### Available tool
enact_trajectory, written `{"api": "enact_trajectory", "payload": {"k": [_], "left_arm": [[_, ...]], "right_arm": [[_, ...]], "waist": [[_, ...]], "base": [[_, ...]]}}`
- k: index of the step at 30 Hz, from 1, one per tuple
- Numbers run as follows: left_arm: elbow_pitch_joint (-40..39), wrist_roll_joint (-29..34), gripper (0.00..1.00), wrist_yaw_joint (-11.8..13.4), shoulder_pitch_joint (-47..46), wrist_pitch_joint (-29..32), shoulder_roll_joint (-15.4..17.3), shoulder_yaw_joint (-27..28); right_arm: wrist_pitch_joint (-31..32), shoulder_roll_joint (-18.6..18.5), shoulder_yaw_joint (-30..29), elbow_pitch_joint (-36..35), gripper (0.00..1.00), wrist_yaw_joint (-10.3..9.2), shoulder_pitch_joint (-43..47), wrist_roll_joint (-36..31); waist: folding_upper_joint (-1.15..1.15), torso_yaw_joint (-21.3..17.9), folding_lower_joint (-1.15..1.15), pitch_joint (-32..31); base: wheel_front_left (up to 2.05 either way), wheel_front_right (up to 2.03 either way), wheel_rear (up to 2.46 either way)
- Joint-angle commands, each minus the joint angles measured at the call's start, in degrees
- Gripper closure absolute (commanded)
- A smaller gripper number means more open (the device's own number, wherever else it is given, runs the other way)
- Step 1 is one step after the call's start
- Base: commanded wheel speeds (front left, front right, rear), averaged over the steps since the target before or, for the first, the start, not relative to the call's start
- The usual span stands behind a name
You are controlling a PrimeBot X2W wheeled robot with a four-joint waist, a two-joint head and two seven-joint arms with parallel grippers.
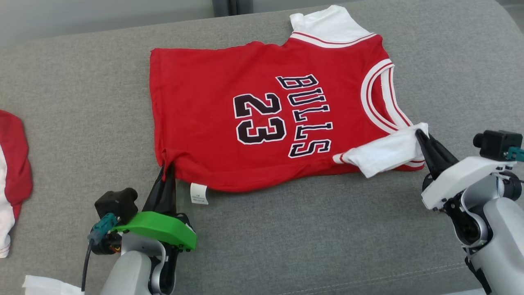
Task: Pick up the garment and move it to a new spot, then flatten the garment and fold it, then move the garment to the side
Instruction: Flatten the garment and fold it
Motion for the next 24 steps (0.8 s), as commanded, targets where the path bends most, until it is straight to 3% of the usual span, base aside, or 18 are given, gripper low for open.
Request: {"api": "enact_trajectory", "payload": {"k": [1,20,21,22,23,24], "left_arm": [[-0.02,0.39,1.0,0.22,-1.14,0.25,0.33,-0.2],[3.01,0.59,1.0,-0.26,-9.63,2.7,0.63,-2.13],[3.67,0.74,0.68,-0.16,-10.33,2.48,0.71,-2.09],[4.44,0.96,0.0,-0.21,-11.21,1.88,0.7,-2.1],[5.1,0.93,0.0,-0.25,-11.88,1.44,0.67,-2.0],[5.88,1.06,0.0,-0.35,-12.46,0.96,0.63,-2.13]], "right_arm": [[-0.44,-0.35,0.39,1.21,1.0,-0.06,-1.77,0.06],[-4.81,-0.46,7.83,23.12,1.0,-0.06,-20.59,2.34],[-5.24,-0.33,8.26,23.96,1.0,-0.06,-21.2,2.57],[-6.0,-0.29,8.56,24.89,0.95,-0.06,-21.9,2.72],[-6.8,-0.26,8.83,25.61,0.56,-0.06,-22.44,2.83],[-7.91,-0.12,9.02,26.31,0.0,-0.06,-22.92,3.31]], "waist": [[0.0,0.3,0.0,0.18],[0.0,2.32,0.0,2.61],[0.0,2.25,0.0,2.67],[0.0,2.13,0.0,2.76],[0.0,2.04,0.0,2.78],[0.0,1.94,0.0,2.8]], "base": [[0.0,0.0,0.0],[0.0,0.0,0.0],[0.0,0.0,0.0],[0.0,0.0,0.0],[0.0,0.0,0.0],[0.0,0.0,0.0]]}}
